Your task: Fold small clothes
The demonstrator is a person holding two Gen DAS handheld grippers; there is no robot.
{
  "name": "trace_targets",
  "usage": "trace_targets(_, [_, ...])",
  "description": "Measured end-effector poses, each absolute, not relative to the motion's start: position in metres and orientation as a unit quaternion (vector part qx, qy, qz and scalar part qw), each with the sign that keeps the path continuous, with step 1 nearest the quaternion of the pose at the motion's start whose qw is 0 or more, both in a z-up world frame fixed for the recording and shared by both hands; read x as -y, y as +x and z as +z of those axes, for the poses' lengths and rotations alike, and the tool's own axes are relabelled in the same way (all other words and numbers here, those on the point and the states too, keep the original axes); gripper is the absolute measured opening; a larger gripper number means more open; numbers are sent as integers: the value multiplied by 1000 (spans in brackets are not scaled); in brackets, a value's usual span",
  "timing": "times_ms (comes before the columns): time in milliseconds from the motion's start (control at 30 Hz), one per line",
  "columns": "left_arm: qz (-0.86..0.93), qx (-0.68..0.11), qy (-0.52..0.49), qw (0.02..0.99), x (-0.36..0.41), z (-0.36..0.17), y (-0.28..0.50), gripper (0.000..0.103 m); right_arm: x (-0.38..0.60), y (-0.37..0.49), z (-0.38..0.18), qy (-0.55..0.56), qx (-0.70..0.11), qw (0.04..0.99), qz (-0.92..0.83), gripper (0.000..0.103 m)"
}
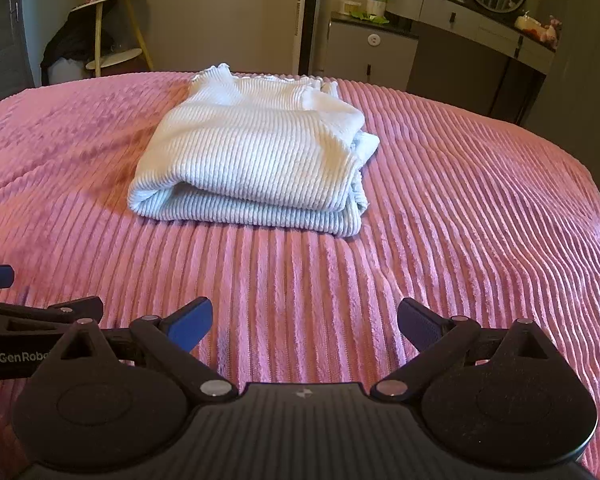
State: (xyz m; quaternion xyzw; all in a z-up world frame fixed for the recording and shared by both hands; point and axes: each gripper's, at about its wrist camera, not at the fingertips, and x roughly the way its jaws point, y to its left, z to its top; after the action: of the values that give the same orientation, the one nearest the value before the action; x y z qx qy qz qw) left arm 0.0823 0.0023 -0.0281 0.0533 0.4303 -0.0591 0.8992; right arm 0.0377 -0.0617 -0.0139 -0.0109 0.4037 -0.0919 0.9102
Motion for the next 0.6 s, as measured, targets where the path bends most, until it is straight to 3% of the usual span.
trace_targets(600, [-61, -438, 50, 895, -4, -28, 82, 101, 60, 37, -14, -12, -405, 909, -95, 99])
